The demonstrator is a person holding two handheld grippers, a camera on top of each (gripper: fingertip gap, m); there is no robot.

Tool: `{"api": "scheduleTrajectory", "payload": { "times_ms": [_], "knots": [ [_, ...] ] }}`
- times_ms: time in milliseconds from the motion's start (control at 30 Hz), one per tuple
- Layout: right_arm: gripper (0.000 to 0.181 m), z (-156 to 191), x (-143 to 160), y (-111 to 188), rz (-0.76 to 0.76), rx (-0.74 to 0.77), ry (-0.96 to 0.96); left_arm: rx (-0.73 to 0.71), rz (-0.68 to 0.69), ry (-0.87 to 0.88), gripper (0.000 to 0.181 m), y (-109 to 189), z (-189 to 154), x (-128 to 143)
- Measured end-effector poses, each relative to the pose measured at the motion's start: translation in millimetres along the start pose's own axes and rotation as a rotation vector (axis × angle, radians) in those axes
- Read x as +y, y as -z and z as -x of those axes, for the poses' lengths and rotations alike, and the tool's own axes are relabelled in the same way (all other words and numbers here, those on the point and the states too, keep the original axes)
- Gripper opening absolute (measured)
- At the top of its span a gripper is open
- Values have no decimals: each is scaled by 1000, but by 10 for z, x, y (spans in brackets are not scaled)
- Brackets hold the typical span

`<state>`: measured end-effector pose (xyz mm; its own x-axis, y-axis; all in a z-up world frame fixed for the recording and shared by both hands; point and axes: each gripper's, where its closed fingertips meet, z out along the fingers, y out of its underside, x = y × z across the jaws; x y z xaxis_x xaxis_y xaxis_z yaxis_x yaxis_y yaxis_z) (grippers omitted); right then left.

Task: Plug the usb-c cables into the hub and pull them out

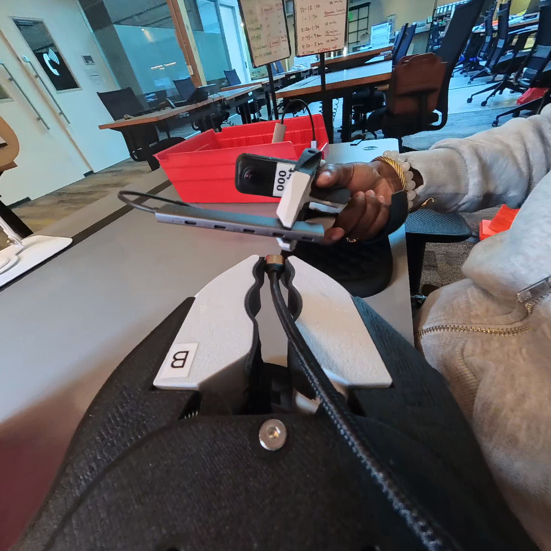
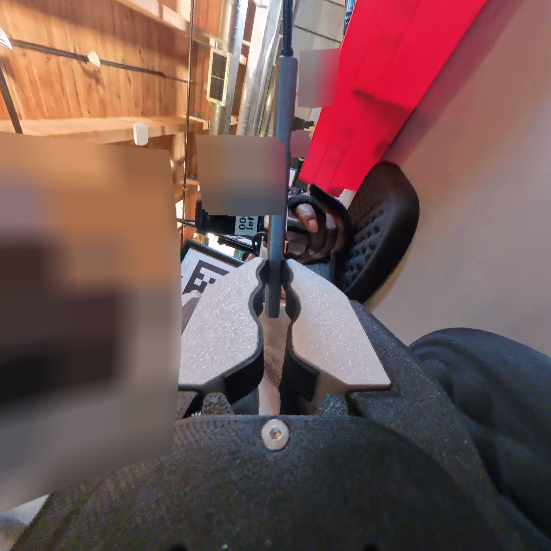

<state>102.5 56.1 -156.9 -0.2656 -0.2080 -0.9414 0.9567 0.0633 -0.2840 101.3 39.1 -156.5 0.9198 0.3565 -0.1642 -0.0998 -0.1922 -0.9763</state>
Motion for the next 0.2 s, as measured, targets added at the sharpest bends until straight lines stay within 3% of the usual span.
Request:
{"api": "scheduleTrajectory", "payload": {
  "times_ms": [33, 200],
  "knots": [
    [9, -6, 13, -11, 11, 4, 1, 5, -2, -4, 13, 0, -10, -3],
    [10, 9, 49, -62, 33, -19, -11, 18, -53, -32, 13, 27, -46, -64]
  ]
}}
